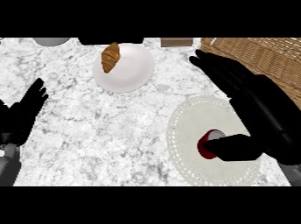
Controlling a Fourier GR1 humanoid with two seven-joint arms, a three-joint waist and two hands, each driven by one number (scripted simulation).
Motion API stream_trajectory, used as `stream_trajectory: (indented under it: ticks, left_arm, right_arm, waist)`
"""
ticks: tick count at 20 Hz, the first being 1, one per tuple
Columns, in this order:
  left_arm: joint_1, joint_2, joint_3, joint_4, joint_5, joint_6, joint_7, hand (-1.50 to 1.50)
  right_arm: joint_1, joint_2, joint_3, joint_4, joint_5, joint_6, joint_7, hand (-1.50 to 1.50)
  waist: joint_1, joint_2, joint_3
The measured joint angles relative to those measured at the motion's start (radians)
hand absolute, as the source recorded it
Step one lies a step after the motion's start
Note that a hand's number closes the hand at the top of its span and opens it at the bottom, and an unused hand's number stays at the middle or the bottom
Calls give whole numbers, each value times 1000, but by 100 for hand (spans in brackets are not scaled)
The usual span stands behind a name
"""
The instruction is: Pick the can from the placemat and place it in the basket
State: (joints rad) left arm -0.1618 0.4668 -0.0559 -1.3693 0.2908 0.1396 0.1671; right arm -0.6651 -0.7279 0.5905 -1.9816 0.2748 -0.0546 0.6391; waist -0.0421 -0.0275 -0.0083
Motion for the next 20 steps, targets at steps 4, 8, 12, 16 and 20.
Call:
stream_trajectory:
  ticks: [4, 8, 12, 16, 20]
  left_arm:
    - [-7, -3, -2, -5, -7, 1, 3, 0]
    - [-13, -7, -1, 2, -6, -9, 4, 0]
    - [-14, -7, 5, -14, -3, -14, 15, 0]
    - [-2, -21, 9, -16, -13, -14, 0, 0]
    - [-13, -35, 16, -9, -25, -16, 2, 0]
  right_arm:
    - [-101, -88, -81, -59, -98, 170, 221, -150]
    - [-156, -145, -142, -99, -302, 312, 345, -150]
    - [-172, -211, -214, -112, -518, 377, 375, -150]
    - [-102, -290, -328, -190, -692, 392, 381, -150]
    - [17, -336, -472, -256, -779, 402, 357, -150]
  waist:
    - [7, 6, 2]
    - [13, 12, 3]
    - [21, 15, 5]
    - [18, 17, 7]
    - [18, 20, 8]
